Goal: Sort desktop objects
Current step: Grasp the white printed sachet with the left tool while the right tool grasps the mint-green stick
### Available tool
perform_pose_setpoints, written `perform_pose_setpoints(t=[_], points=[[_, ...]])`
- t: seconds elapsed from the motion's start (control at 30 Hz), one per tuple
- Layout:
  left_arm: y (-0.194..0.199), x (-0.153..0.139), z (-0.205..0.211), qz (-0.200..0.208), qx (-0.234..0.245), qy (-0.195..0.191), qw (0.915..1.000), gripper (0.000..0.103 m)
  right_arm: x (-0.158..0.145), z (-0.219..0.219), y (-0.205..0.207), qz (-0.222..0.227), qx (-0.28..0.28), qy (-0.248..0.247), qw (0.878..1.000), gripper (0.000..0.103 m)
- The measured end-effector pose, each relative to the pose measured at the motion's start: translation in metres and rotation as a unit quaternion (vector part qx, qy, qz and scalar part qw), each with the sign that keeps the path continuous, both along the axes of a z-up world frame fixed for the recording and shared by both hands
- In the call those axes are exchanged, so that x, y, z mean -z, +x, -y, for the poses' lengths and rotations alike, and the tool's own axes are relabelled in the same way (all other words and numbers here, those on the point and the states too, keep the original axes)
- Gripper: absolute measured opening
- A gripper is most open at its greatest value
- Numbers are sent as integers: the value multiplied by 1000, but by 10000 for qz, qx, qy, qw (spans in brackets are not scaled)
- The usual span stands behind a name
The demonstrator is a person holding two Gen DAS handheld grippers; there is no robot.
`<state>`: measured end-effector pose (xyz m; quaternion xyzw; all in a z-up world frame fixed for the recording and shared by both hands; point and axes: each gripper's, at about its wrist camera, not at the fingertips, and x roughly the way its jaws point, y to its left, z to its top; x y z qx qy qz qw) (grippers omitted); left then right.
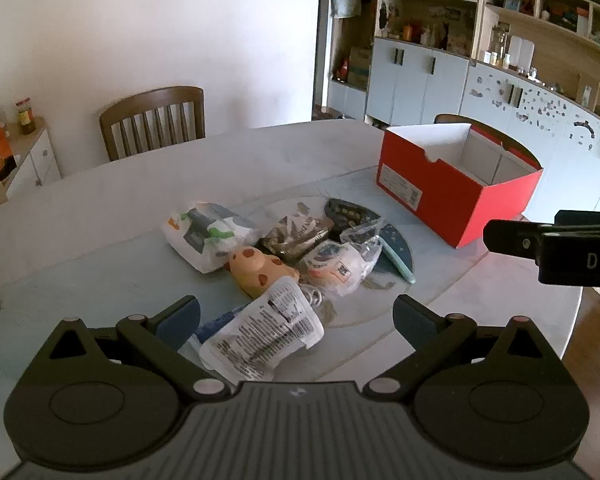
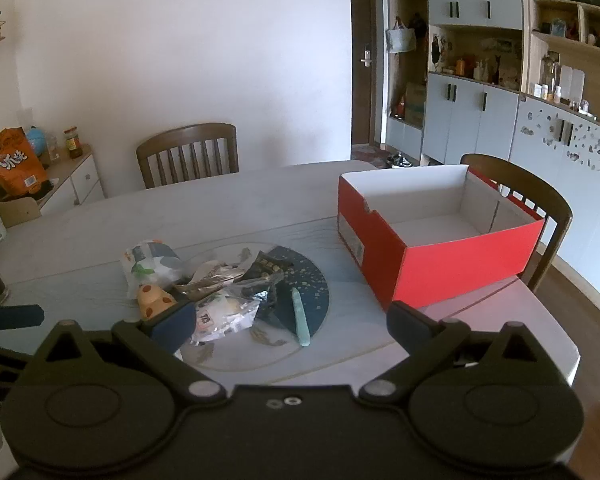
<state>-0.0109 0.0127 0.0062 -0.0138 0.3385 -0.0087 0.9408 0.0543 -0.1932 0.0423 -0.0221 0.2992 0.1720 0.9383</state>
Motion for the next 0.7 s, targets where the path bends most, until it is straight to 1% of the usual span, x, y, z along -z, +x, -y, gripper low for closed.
perform_pose_setpoints(t=[0.4,0.53,0.7], points=[[15,11,-3,-34,12,99,9999,103,13,-6,19,-171,-123,-39,9998,101],[18,21,-5,8,1,161,9999,103,21,-6,30,-218,-192,-57,9996,101],[26,37,-7,-110,-29,181,9998,103,33,-5,43,-342,-241,-63,9991,101]])
